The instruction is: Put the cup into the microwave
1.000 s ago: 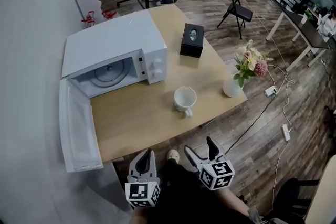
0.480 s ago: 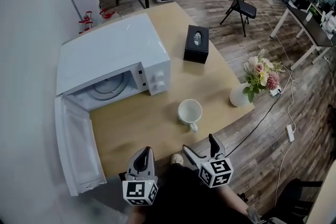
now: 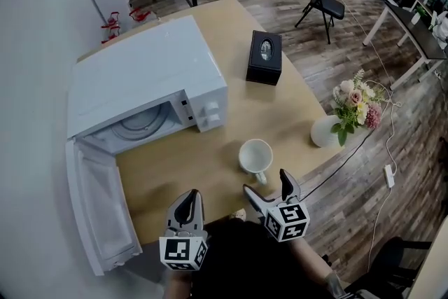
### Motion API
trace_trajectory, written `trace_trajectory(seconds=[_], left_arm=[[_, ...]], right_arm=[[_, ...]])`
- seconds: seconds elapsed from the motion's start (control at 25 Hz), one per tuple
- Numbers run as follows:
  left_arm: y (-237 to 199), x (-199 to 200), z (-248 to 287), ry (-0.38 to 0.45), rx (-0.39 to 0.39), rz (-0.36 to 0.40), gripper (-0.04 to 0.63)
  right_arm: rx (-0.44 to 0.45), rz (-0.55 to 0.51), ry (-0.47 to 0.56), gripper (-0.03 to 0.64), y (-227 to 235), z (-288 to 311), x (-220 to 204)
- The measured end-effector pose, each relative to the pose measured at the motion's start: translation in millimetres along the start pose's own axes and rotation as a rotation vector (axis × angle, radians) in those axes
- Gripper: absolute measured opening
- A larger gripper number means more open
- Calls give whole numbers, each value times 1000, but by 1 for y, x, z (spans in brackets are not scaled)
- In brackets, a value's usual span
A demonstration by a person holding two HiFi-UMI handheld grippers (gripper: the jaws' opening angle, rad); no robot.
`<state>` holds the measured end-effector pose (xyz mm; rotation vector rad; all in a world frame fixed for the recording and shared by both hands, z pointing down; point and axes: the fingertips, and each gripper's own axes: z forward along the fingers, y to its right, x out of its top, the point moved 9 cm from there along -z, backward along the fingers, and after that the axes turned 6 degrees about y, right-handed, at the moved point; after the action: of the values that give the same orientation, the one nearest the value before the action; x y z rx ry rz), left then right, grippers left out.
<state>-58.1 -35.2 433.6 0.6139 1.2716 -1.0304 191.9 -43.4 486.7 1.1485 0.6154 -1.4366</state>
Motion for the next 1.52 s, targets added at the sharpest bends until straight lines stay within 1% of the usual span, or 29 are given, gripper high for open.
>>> trace_trajectory(seconds=[0.28, 0.52, 0.68, 0.92, 1.04, 1.16, 1.52], left_arm=[[-2, -6, 8, 9, -14, 3, 9], [-4, -15, 18, 1, -20, -9, 9], [-7, -17, 22, -15, -20, -12, 9], [-13, -19, 24, -34, -3, -29, 9], [-16, -22, 26, -42, -3, -25, 9], [-17, -23, 26, -48, 0, -28, 9], [-20, -29, 17, -70, 33, -43, 9]], right_arm=[[-3, -2, 26, 451, 2, 16, 1], [-13, -54, 49, 451, 3, 30, -1], [-23, -60, 47, 451, 5, 43, -4], [-19, -105, 60, 451, 8, 57, -3], [-22, -94, 91, 451, 10, 63, -3], [-30, -109, 100, 451, 11, 68, -4], [-48, -117, 154, 451, 11, 78, -10]])
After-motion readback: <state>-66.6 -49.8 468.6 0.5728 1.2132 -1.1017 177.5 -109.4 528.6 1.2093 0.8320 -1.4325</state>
